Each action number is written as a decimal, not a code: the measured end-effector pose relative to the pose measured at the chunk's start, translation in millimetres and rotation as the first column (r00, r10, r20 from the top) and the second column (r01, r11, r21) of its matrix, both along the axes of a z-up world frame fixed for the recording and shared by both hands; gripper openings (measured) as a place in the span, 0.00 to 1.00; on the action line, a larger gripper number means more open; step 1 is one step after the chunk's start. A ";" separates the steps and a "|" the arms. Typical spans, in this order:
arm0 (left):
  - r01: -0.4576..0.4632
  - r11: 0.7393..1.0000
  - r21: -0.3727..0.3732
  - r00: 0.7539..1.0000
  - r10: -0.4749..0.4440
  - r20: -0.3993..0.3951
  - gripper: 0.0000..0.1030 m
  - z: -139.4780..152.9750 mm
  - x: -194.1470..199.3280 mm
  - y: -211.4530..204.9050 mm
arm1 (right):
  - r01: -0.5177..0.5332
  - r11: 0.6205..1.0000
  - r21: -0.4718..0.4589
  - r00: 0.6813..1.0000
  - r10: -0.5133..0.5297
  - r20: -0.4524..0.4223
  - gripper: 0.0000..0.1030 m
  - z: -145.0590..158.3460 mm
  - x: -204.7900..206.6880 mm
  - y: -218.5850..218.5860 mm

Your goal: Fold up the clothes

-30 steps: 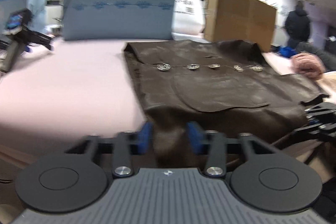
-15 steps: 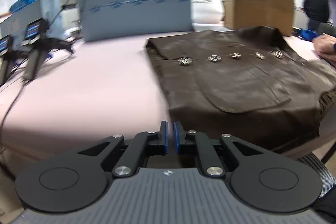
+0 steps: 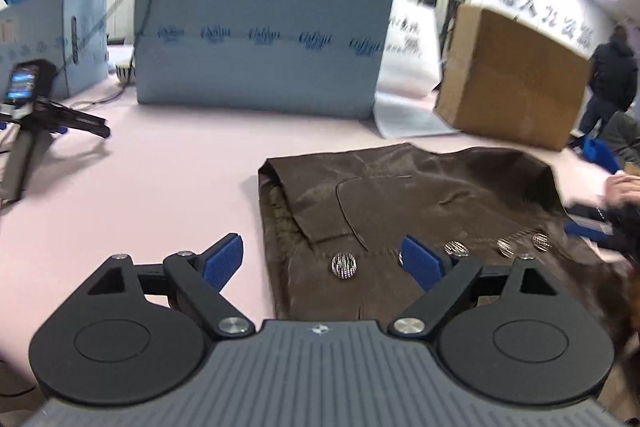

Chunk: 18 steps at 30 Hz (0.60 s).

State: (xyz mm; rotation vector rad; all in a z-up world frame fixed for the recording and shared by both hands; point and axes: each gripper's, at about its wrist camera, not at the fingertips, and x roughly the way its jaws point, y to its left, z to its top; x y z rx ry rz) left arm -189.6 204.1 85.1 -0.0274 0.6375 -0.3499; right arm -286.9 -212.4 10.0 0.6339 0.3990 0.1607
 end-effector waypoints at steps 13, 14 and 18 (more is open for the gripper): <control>0.002 0.994 -0.105 0.980 -0.023 -0.198 0.46 -46.4 78.2 -23.2 | -0.057 0.997 -0.049 0.993 0.062 0.099 0.64 -5.4 -41.9 18.5; 0.003 0.994 -0.108 0.981 -0.024 -0.194 0.46 -47.1 81.6 -22.7 | -0.050 0.997 -0.065 0.995 0.055 0.088 0.64 -6.3 -46.2 20.7; 0.003 0.992 -0.128 0.980 -0.028 -0.197 0.47 -48.0 90.7 -16.6 | -0.042 0.994 -0.102 0.996 0.050 0.068 0.64 -11.1 -58.9 24.0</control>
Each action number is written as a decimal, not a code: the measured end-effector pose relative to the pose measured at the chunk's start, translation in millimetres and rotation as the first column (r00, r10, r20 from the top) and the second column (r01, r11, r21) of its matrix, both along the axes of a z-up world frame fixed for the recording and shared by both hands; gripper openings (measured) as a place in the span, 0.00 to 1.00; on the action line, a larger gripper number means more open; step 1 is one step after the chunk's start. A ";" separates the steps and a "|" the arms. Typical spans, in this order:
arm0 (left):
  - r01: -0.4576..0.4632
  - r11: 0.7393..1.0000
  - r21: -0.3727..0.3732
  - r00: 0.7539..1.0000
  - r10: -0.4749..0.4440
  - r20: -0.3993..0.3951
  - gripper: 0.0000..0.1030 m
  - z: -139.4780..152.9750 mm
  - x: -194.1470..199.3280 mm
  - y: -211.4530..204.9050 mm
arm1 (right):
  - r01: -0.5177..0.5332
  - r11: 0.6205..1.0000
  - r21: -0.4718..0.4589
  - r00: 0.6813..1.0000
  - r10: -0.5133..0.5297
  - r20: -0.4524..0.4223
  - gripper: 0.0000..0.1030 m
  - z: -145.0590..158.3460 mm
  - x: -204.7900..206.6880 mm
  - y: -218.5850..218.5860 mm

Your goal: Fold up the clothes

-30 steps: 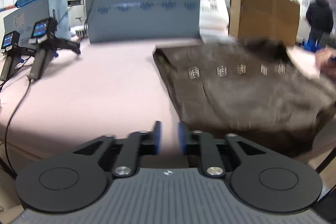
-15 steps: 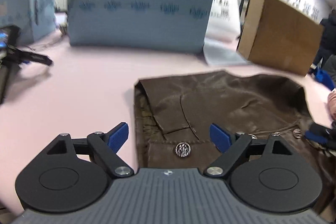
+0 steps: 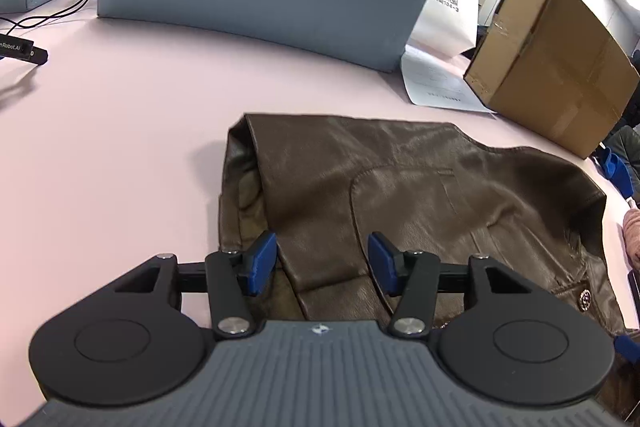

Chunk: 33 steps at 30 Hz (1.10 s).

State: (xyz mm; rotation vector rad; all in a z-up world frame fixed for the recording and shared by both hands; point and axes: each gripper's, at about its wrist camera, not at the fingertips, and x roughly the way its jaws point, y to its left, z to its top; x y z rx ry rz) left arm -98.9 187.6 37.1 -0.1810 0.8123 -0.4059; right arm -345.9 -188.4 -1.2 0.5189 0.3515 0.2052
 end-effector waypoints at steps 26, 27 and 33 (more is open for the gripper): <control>-0.083 0.995 -0.060 0.989 0.090 0.117 0.06 37.3 39.3 21.0 | 0.067 0.972 -0.226 0.997 -0.073 -0.021 0.70 -17.1 -12.9 36.7; -0.099 0.993 -0.062 0.987 0.106 0.123 0.06 40.8 42.7 25.7 | 0.067 0.972 -0.225 0.997 -0.074 -0.022 0.70 -17.5 -12.7 36.4; -0.144 0.988 -0.046 0.981 0.149 0.121 0.06 51.6 64.7 18.9 | 0.074 0.969 -0.235 0.996 -0.083 -0.028 0.70 -18.0 -10.9 37.2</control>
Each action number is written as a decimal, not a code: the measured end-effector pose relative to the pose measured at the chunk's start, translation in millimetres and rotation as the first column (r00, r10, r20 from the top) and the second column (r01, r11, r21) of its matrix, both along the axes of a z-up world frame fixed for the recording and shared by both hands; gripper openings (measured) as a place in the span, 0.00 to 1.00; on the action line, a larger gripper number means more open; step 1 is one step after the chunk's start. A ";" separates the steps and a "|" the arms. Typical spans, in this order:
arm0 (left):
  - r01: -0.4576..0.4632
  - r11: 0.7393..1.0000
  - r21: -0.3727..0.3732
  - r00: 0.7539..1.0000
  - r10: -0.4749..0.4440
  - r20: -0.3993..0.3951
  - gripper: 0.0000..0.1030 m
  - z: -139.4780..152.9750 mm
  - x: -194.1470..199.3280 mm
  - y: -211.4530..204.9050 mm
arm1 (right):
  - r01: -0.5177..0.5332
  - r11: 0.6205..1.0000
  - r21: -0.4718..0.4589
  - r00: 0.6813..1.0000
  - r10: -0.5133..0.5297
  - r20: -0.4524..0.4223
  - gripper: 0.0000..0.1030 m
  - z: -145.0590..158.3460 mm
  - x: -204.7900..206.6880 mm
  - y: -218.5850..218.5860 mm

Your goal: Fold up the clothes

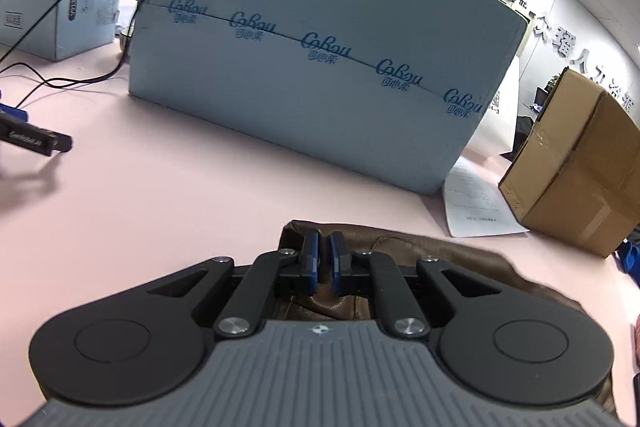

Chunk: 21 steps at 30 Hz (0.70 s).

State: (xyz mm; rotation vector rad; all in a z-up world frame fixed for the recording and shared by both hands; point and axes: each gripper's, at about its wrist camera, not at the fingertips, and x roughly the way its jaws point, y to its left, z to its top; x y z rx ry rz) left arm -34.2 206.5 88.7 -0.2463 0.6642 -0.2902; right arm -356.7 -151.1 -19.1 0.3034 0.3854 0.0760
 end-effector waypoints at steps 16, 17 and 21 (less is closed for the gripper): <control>0.170 0.938 0.303 0.982 -0.187 0.027 0.74 5.5 -55.0 -26.2 | 0.104 0.910 0.400 0.989 -0.138 0.056 0.72 56.1 28.3 -78.8; 0.199 0.932 0.303 0.978 -0.209 0.000 0.74 2.0 -63.5 -34.8 | 0.107 0.907 0.407 0.989 -0.140 0.053 0.71 57.7 30.6 -80.7; 0.198 0.922 0.332 0.979 -0.200 -0.029 0.74 -18.6 -87.3 -63.5 | 0.174 0.876 0.450 0.984 -0.165 -0.059 0.67 73.2 80.8 -90.1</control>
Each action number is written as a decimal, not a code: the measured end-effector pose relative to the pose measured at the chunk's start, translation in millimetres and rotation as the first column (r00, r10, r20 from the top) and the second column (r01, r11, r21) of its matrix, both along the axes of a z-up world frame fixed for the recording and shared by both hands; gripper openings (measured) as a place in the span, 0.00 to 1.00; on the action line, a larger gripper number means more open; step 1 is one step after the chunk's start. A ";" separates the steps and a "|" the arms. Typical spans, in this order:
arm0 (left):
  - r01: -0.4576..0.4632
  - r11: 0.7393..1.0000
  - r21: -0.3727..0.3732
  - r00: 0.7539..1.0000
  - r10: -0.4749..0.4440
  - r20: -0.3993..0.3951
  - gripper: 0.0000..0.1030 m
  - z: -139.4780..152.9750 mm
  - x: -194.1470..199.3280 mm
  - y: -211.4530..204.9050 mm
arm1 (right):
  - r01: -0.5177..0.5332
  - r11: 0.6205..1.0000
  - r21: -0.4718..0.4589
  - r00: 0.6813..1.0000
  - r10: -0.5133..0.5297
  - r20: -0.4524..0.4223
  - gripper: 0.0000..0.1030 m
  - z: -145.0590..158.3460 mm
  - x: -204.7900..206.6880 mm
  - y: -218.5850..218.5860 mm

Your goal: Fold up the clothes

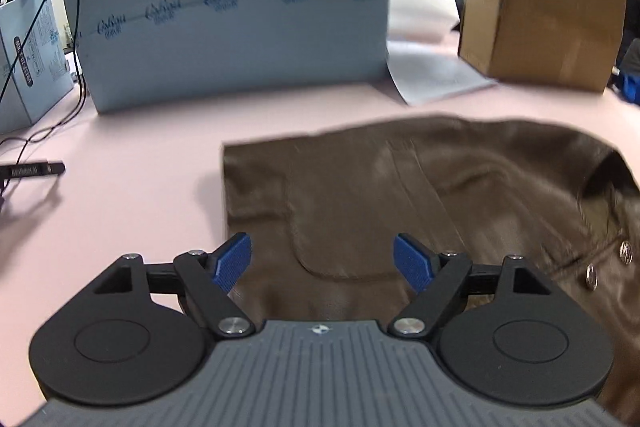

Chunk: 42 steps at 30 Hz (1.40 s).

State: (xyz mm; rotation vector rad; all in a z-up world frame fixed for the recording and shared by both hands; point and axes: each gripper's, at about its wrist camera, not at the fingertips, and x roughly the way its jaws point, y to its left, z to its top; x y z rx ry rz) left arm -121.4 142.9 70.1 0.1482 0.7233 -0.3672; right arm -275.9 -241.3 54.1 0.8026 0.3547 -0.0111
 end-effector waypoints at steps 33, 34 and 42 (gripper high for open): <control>-0.126 0.990 -0.070 0.986 0.133 0.099 0.81 14.6 -30.3 20.3 | 0.209 0.900 0.382 0.978 -0.188 -0.093 0.77 -54.4 55.2 -80.0; -0.169 0.983 -0.076 0.980 0.176 0.092 0.81 15.3 -27.1 22.5 | 0.199 0.907 0.372 0.980 -0.183 -0.078 0.77 -49.9 53.5 -77.1; -0.299 0.952 -0.069 0.953 0.301 0.028 0.81 -11.6 -2.0 31.9 | 0.045 0.974 0.223 0.996 -0.026 -0.089 0.64 -51.5 65.3 -49.6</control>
